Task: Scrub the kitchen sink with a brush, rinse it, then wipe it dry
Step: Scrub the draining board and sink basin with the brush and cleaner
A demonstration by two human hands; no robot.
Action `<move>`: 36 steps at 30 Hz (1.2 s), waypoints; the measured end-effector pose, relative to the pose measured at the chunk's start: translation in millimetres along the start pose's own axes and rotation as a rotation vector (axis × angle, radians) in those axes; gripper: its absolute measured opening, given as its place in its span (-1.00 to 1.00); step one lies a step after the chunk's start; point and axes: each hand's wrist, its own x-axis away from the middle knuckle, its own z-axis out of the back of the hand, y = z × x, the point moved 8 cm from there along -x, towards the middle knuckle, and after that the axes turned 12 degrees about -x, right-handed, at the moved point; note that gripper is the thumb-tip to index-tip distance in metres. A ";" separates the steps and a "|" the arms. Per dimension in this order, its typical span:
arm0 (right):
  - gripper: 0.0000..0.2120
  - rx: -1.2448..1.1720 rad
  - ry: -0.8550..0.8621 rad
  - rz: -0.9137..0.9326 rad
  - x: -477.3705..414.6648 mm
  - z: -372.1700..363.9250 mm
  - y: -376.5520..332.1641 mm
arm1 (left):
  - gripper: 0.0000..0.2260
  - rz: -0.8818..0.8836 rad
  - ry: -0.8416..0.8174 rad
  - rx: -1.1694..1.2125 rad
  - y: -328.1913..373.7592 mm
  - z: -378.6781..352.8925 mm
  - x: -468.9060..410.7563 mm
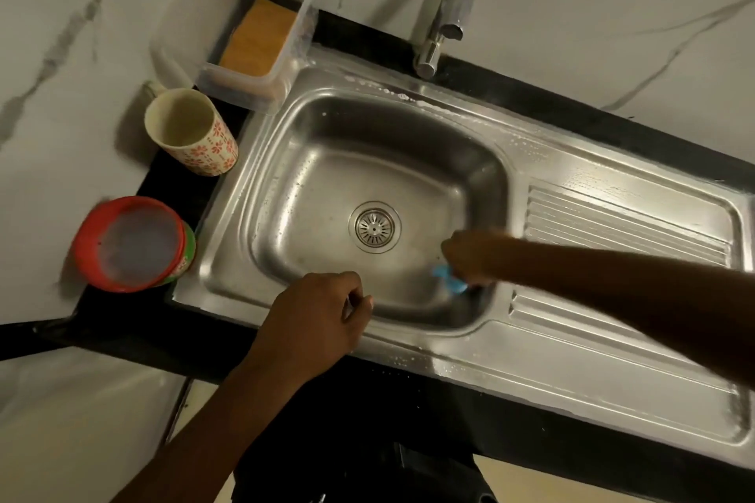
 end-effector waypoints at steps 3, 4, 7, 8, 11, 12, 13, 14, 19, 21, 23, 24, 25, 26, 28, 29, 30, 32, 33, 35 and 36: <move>-0.81 0.178 0.246 -0.159 -19.4 72.0 60.4 | -0.78 0.009 -0.010 -0.008 -0.6 -3.6 1.5; -0.82 0.173 0.279 -0.188 -20.1 83.2 69.5 | -0.78 0.017 -0.009 -0.009 -1.3 -4.8 1.6; -0.86 0.004 0.044 -0.027 -18.3 40.8 27.7 | -0.78 0.031 -0.005 0.010 -2.8 -6.9 0.9; -0.77 -0.052 -0.087 0.020 -14.5 13.6 6.1 | -0.78 0.037 -0.005 0.016 -3.4 -7.2 0.2; -0.63 -0.053 -0.183 0.024 -13.9 -12.3 -8.4 | -0.78 0.049 -0.002 0.021 -3.1 -5.3 -2.0; -0.66 -0.027 -0.101 0.003 -21.8 1.9 2.3 | -0.78 0.046 -0.003 0.016 -1.6 -4.4 -2.3; -0.70 0.020 -0.006 -0.045 -32.3 22.8 19.4 | -0.78 0.046 0.005 0.005 -0.1 -2.1 -3.0; -0.73 0.065 0.096 -0.099 -39.1 43.8 35.8 | -0.78 0.050 0.015 -0.007 0.5 0.1 -3.0; -0.76 -0.047 0.101 -0.103 -42.1 29.5 33.9 | -0.76 0.050 0.050 0.014 -1.0 5.5 -2.7; -0.76 -0.220 -0.070 0.017 -25.2 -13.2 1.3 | -0.75 0.057 0.054 0.033 -4.8 5.2 -1.8; -0.76 -0.222 -0.139 0.049 -22.3 -24.2 -4.8 | -0.74 0.057 0.059 0.035 -7.5 1.7 -1.3; -0.76 -0.166 -0.096 0.033 -32.0 -15.4 3.2 | -0.74 0.051 0.056 0.030 -7.5 -0.8 -0.5; -0.77 -0.107 -0.027 -0.016 -44.9 -0.2 16.4 | -0.74 0.045 0.053 0.022 -6.8 -2.3 0.0; -0.77 -0.046 0.052 -0.076 -57.5 15.5 31.2 | -0.74 0.044 0.051 0.011 -6.3 -3.5 1.1; -0.75 0.073 0.181 -0.143 -74.9 41.5 55.2 | -0.76 0.052 0.044 -0.005 -5.0 -5.1 3.6; -0.74 0.104 0.200 -0.150 -78.2 44.7 56.0 | -0.77 0.059 0.044 -0.004 -4.9 -5.6 5.2; -0.72 0.114 0.187 -0.155 -76.2 41.4 52.1 | -0.78 0.067 0.047 0.003 -4.6 -5.4 6.3; -0.71 0.041 0.140 -0.112 -69.9 15.0 33.3 | -0.79 0.077 0.046 0.037 -4.8 -5.2 8.1; -0.71 -0.005 0.096 -0.089 -61.8 -1.0 22.0 | -0.79 0.082 0.046 0.054 -5.2 -5.2 8.4; -0.70 -0.092 -0.042 -0.025 -46.5 -36.6 -2.6 | -0.79 0.080 0.042 0.079 -4.6 -6.1 9.1; -0.69 -0.111 -0.108 0.000 -41.0 -55.1 -12.0 | -0.79 0.074 0.038 0.086 -3.3 -7.5 8.6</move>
